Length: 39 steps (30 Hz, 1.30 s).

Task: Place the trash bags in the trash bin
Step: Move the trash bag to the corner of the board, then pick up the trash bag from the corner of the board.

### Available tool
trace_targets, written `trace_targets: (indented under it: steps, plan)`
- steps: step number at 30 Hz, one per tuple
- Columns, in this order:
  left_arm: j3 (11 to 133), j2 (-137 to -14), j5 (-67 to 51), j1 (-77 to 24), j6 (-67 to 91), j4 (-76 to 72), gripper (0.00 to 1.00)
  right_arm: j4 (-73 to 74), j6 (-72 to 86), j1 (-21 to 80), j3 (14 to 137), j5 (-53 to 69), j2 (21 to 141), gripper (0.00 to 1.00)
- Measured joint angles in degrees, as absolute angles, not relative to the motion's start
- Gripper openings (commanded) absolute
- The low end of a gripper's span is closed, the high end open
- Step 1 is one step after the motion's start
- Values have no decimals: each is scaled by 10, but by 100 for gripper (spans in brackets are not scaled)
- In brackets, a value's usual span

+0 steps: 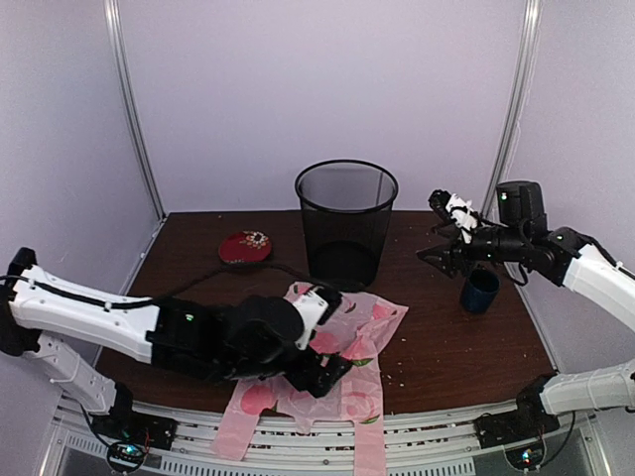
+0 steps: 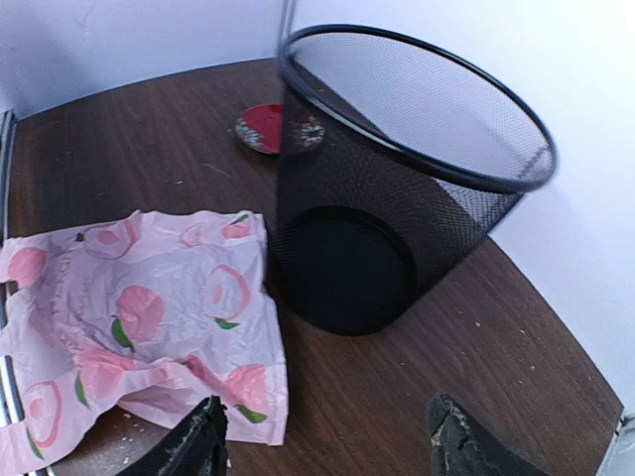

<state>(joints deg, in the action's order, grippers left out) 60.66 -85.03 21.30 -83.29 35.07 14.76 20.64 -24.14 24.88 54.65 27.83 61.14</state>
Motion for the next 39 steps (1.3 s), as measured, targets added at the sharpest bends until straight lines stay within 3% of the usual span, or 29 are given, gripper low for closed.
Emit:
trace_targets:
  steps: [6, 16, 28, 39]
  plan:
    - [448, -686, 200, -728, 465, 172, 94, 231, -304, 417, 540, 205, 644, 67]
    - [288, -593, 114, -619, 549, 187, 90, 234, -313, 585, 618, 134, 906, 54]
    - [206, -513, 101, -577, 585, 153, 90, 228, -281, 620, 692, 177, 1051, 60]
    - [185, -510, 103, -566, 585, 112, 90, 245, -250, 624, 726, 208, 1075, 62]
